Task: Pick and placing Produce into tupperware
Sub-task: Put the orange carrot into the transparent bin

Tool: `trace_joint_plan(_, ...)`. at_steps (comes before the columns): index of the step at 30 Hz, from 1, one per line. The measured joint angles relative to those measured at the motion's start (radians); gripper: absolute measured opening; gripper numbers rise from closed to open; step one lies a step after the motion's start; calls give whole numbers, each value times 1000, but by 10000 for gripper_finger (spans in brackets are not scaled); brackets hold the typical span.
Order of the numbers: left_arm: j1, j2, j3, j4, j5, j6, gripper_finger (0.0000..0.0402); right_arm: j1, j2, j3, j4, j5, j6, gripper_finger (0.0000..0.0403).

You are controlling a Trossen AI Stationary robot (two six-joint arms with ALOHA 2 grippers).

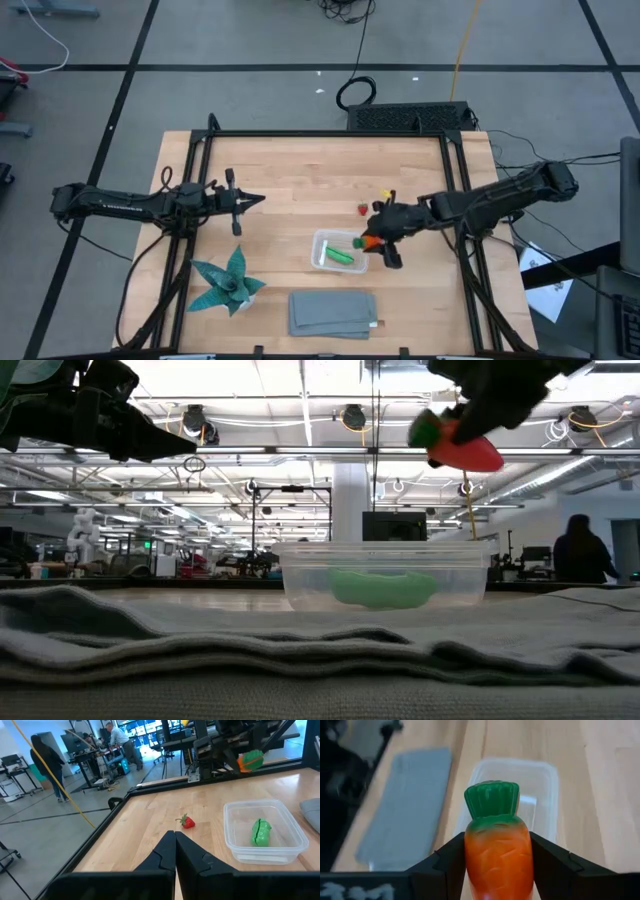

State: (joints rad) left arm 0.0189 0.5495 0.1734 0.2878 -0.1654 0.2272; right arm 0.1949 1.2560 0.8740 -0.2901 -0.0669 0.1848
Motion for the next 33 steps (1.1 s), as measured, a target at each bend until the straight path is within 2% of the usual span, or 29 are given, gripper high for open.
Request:
trace_joint_plan(7, 0, 0, 0, 0, 1, -1, 1, -45, 0, 0, 95, -95, 39, 177)
trace_joint_plan(14, 0, 0, 0, 0, 3, -2, 1, -71, 0, 0, 88, -94, 51, 178)
trace_joint_plan(17, 0, 0, 0, 0, 4, -3, 1, -85, 4, -7, 95, -89, 119, 178)
trace_joint_plan(20, 0, 0, 0, 0, 4, -3, 1, -92, 6, -26, 109, -40, 190, 178)
trace_joint_plan(29, 0, 0, 0, 0, 3, -3, 1, -97, 7, -182, 392, -34, 234, 178)
trace_joint_plan(33, 0, 0, 0, 0, 3, -3, 1, -103, 46, -226, 510, -34, 238, 178)
